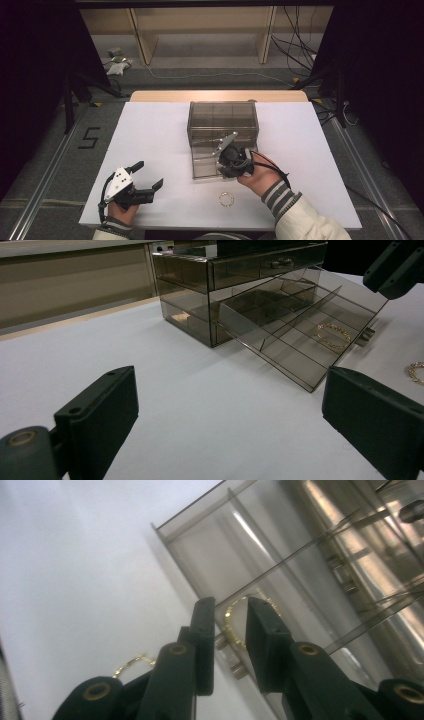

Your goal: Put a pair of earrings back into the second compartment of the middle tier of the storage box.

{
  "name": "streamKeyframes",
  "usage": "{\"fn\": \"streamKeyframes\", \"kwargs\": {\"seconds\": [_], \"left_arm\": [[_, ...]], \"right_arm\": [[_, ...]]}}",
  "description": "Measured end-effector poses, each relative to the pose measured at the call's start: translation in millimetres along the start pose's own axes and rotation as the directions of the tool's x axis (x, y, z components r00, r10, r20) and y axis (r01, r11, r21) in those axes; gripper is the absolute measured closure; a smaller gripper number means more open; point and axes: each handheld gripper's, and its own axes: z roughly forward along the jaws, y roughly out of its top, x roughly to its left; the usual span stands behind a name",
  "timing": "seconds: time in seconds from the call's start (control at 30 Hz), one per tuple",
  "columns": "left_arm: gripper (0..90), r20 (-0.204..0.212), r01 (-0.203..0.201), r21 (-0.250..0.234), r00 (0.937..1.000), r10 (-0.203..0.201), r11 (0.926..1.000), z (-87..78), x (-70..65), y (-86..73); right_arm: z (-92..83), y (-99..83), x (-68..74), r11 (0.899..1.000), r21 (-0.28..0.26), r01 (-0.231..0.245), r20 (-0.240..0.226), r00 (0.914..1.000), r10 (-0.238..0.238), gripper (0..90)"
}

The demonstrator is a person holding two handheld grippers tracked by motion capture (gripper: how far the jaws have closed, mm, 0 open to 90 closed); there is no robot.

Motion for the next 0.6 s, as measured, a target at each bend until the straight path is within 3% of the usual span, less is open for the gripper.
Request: {"fn": "streamKeyframes", "kwargs": {"seconds": [0.27, 0.6], "left_arm": [[7.6, 0.0, 0.001, 0.0, 1.0, -0.001, 1.0, 0.0, 0.0, 0.0], [7.6, -0.001, 0.0, 0.001, 1.0, 0.0, 1.0, 0.1, 0.0, 0.0]], "right_arm": [[2.8, -8.4, 11.3, 0.999, 0.031, 0.014, -0.037, 0.9992, -0.013, 72.2], [15.6, -16.8, 18.1, 0.993, 0.115, 0.038, -0.09, 0.9956, -0.027, 69.2]]}}
